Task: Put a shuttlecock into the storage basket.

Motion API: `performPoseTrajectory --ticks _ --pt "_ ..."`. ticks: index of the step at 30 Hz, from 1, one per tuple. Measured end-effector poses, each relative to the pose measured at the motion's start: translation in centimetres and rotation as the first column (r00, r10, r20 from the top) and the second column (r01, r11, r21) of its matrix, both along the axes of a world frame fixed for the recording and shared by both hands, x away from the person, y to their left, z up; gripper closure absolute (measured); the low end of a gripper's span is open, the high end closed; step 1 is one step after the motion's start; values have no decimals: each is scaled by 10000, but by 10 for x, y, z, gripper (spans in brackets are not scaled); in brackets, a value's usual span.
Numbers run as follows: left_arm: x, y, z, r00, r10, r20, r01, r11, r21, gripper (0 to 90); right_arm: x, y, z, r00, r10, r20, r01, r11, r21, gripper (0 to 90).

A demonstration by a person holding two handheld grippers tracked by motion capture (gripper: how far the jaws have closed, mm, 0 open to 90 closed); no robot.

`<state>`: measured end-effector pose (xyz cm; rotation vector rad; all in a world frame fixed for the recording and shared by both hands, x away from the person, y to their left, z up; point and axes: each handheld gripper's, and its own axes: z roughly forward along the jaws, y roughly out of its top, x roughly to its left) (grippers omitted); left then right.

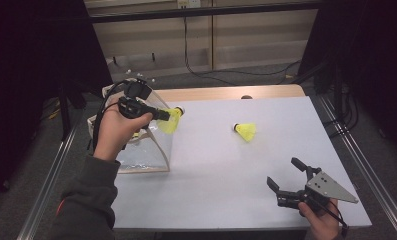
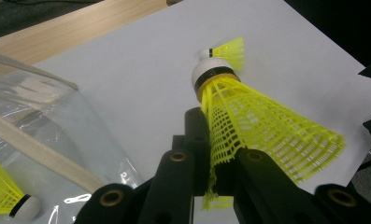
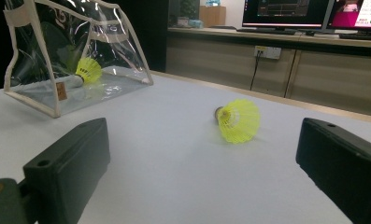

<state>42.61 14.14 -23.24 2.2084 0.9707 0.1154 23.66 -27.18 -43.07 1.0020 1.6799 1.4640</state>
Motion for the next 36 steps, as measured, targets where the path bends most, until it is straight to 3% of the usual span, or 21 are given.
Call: performPoseTrajectory --ticks 36 --pt "5 15 16 9988 462 157 -464 9989 121 881 0 0 0 10000 -14 23 14 10000 -11 28"
